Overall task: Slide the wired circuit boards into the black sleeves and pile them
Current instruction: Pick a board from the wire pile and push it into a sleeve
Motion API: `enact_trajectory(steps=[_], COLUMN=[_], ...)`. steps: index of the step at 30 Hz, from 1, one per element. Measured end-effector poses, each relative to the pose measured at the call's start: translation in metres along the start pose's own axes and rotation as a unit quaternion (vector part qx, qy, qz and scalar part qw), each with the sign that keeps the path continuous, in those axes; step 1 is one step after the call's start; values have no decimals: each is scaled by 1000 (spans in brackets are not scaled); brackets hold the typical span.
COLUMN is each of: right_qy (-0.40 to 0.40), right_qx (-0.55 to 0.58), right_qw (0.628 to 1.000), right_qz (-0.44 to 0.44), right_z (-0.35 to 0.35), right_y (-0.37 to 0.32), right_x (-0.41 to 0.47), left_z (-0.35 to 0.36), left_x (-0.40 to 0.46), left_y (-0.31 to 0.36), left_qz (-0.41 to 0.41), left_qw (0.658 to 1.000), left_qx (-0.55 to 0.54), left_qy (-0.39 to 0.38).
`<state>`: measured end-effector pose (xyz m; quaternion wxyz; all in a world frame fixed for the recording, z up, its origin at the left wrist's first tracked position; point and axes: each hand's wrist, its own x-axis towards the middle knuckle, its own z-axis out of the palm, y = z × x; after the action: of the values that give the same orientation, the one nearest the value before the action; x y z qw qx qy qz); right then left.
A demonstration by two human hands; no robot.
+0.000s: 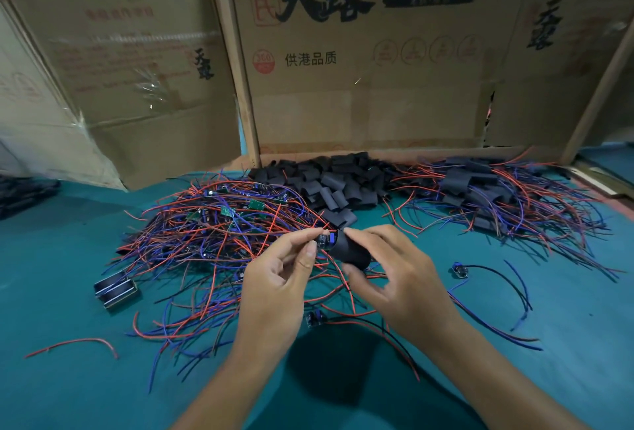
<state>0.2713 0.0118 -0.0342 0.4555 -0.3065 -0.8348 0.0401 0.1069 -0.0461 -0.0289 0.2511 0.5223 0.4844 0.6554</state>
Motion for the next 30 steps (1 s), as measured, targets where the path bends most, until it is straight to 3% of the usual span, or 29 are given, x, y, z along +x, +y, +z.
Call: enact_trajectory(steps=[5,30], right_qy=[-5,3], right_qx=[-49,-45], right_qw=[998,998], right_qz=[-33,-49], right_z=[1,7], right_y=[1,5], right_x=[-1,-3], left_z=[-1,1], left_x=[-2,-6], left_y=[0,-2], left_qz=[20,-26], left_qw=[997,992], left_qx=[69,121], left_qy=[-18,-26])
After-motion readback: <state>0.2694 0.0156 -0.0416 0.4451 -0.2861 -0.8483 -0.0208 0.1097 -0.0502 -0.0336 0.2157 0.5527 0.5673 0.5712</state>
